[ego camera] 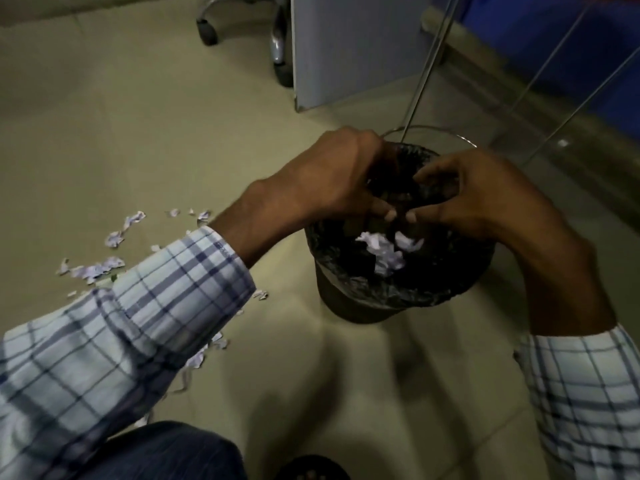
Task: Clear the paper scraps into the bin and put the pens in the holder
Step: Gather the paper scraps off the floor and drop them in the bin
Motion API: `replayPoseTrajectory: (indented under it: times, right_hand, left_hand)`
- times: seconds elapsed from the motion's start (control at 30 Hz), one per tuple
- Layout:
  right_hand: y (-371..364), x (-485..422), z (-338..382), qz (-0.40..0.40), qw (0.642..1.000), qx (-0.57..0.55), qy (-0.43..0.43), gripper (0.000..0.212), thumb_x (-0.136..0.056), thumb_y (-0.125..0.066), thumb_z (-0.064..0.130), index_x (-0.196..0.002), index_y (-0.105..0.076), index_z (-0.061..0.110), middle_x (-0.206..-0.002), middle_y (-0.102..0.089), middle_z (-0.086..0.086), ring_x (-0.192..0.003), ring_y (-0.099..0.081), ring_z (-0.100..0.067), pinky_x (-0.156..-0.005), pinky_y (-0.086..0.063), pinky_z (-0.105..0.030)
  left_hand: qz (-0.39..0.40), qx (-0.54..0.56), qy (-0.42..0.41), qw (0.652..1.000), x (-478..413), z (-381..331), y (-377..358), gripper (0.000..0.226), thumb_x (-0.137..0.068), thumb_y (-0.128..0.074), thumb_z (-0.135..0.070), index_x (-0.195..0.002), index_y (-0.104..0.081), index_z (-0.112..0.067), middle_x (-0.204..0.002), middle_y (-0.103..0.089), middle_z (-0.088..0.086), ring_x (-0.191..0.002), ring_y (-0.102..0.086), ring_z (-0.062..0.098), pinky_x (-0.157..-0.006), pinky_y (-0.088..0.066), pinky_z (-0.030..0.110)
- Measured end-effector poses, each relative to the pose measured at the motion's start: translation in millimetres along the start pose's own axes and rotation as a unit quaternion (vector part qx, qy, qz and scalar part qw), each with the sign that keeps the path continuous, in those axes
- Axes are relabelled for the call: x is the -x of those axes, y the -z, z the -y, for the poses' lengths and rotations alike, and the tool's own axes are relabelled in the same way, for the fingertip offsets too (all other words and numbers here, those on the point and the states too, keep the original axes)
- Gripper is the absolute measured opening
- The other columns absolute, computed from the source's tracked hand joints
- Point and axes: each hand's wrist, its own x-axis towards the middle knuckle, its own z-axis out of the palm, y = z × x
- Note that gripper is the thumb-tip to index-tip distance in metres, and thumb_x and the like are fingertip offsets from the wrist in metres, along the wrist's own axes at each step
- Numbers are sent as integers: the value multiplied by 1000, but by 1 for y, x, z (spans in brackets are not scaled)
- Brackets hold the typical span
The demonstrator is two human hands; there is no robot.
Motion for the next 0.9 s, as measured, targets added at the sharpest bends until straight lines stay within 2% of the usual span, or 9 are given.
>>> replayPoseTrajectory:
  times: [0.13,0.2,0.3,0.37,0.47,0.57,0.73,0.83,0.9]
  right_hand:
    - [-6,2,12,-43,999,-20,17,47,-69,-87,34,-112,-70,31,-104,-69,2,-100,-65,-18,-91,-54,-39]
    - [-14,5,31,-57,995,-58,60,41,-71,-85,35,-109,-71,32,-95,-67,8,-94,-66,-14,-88,-56,-38]
    - [-30,17,72,-44,984,-116,129,35,-75,-82,33,-109,-71,32,-95,-69,10,-88,-66,-8,-86,-56,-34]
    - [-57,25,105,-22,973,-145,176,35,-77,-81,33,-110,-70,33,-100,-69,12,-87,-65,-4,-82,-57,-31]
    - [-116,38,138,17,954,-171,244,35,-74,-80,33,-107,-69,33,-101,-68,15,-81,-65,-3,-73,-55,-26]
    - [-198,46,150,104,945,-127,282,44,-72,-81,33,-113,-64,34,-108,-66,15,-89,-63,-5,-78,-51,-24]
    - [-297,37,114,134,958,9,252,67,-72,-77,28,-134,-50,27,-137,-47,-2,-124,-46,-25,-94,-49,-37]
    - [-320,22,87,116,976,66,174,80,-67,-80,25,-138,-44,23,-141,-40,-9,-128,-37,-30,-94,-47,-40]
    - [-328,17,75,120,980,62,145,84,-63,-81,24,-138,-42,21,-139,-38,-10,-125,-37,-32,-94,-46,-40]
  left_hand:
    - [-38,23,23,999,19,14,7,46,-77,-74,-49,-117,-68,-27,-109,-71,-8,-96,-66,13,-81,-53,31]
    - [-65,45,48,996,36,28,13,42,-78,-73,-47,-115,-68,-27,-108,-71,-10,-94,-67,10,-81,-56,33]
    - [-87,60,96,990,73,59,19,38,-81,-72,-45,-114,-68,-28,-108,-71,-13,-90,-66,4,-78,-57,30]
    - [-87,63,144,984,115,86,18,35,-82,-72,-43,-114,-68,-29,-107,-70,-13,-88,-66,3,-76,-57,27]
    - [-73,52,219,971,186,124,-6,37,-79,-74,-45,-112,-67,-29,-104,-68,-12,-80,-64,7,-72,-56,33]
    - [-28,30,330,943,270,148,-52,52,-72,-74,-56,-116,-63,-31,-109,-64,-6,-78,-59,11,-73,-53,31]
    - [63,81,516,850,375,131,-139,86,-60,-86,-51,-134,-50,-26,-124,-50,6,-92,-62,23,-77,-46,29]
    - [58,112,559,820,390,106,-182,103,-54,-89,-51,-140,-40,-25,-129,-37,2,-98,-61,24,-78,-45,26]
    - [14,132,566,814,387,98,-203,105,-52,-90,-52,-139,-38,-26,-128,-32,-1,-98,-58,19,-76,-43,21]
